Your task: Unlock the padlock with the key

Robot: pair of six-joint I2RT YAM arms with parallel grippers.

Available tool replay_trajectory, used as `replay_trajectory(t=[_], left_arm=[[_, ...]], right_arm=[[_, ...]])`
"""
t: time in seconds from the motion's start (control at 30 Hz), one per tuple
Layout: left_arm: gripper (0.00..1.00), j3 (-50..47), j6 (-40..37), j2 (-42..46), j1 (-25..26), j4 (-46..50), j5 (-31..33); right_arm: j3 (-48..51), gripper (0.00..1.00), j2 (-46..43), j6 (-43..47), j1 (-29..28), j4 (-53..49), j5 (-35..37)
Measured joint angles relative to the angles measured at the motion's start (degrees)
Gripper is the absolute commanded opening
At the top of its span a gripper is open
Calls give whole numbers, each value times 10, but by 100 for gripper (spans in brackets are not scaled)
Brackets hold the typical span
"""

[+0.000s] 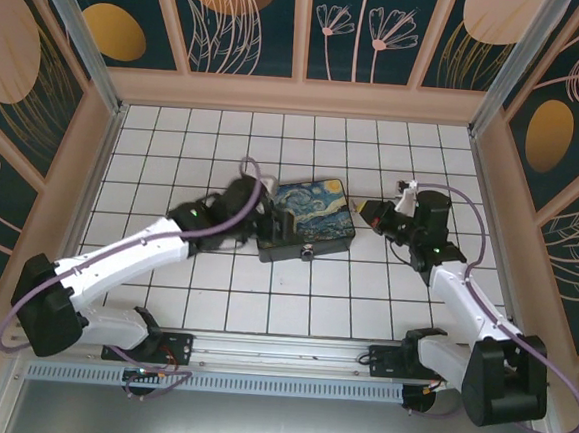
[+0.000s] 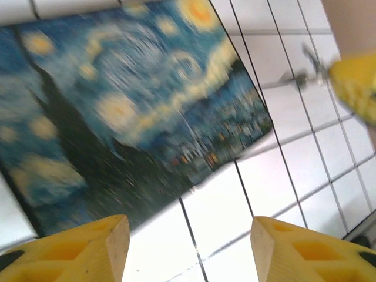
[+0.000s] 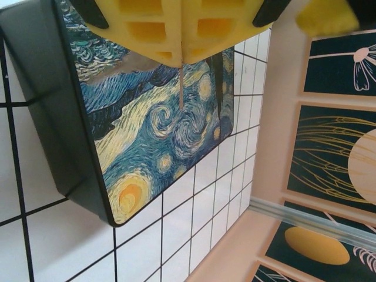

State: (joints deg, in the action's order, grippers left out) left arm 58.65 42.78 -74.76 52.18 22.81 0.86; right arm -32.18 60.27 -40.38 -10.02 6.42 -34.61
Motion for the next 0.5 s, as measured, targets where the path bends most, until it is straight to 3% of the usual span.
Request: replay_trajectory(t=[0.07,0.17,0.5], left_arm=[[59,-33,52,-3,61,-11,40],[60,-73,124,-35,115,-21,99],[64,-15,245,-243,172,-83,234]], right_arm=[[1,0,-15,0,4,-3,-1],[3,0,-38,5,6,-7,-3],[4,0,-78,37,36,-35,-2]])
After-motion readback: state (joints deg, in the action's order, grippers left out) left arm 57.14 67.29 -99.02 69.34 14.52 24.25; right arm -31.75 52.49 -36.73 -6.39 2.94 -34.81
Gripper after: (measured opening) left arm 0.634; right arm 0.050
